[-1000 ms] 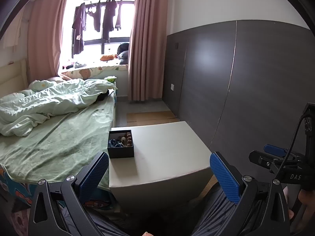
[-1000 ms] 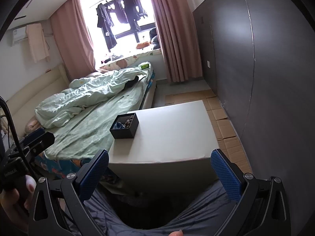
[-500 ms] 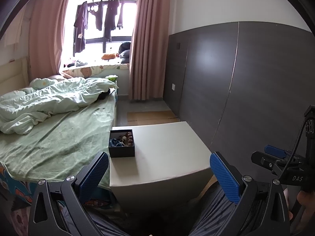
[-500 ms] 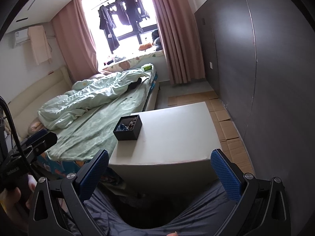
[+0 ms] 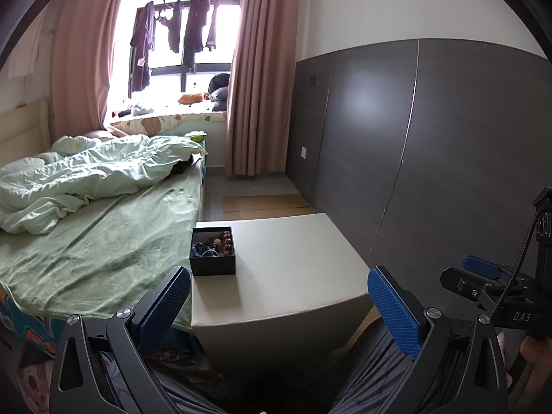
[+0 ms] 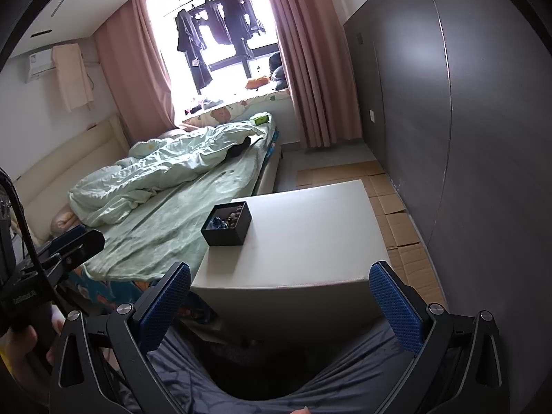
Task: Organize jewelry
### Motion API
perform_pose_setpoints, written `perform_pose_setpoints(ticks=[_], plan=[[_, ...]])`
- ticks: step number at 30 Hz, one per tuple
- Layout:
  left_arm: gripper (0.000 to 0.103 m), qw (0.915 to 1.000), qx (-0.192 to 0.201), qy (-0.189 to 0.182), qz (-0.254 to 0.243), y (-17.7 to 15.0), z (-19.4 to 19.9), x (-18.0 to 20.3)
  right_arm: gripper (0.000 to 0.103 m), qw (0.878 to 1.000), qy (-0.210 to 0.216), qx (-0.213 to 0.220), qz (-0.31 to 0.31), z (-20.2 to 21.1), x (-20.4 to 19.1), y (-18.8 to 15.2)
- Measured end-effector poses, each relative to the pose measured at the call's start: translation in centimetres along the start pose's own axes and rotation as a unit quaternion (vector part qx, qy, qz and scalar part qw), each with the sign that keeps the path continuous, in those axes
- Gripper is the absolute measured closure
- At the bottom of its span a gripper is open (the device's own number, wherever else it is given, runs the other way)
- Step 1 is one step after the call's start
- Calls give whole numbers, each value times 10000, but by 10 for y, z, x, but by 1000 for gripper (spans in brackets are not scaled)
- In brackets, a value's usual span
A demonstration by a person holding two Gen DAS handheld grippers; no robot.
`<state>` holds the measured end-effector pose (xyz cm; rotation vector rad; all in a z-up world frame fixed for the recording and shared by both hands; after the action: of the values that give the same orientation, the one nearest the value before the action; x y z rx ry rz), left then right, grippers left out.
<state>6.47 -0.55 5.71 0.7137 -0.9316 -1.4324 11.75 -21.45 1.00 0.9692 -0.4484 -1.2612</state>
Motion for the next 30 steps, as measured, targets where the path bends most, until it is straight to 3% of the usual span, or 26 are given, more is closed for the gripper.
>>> perform_pose_setpoints(ticks=[30], plan=[[0, 9999, -50, -120, 2, 0, 0, 7, 0, 10000, 17, -18, -10, 1, -1, 0]])
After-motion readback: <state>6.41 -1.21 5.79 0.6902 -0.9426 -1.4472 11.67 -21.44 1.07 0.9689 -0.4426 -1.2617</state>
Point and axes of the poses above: each gripper's, at about its wrist camera, not at the fingertips, and z roughly against the way its jaws point, x to its right, y to its top, the point moved 1 cm from there along -z, roughly the way its jaws point, and after that the axes turned 1 degree about -x, right-handed, at the moved point
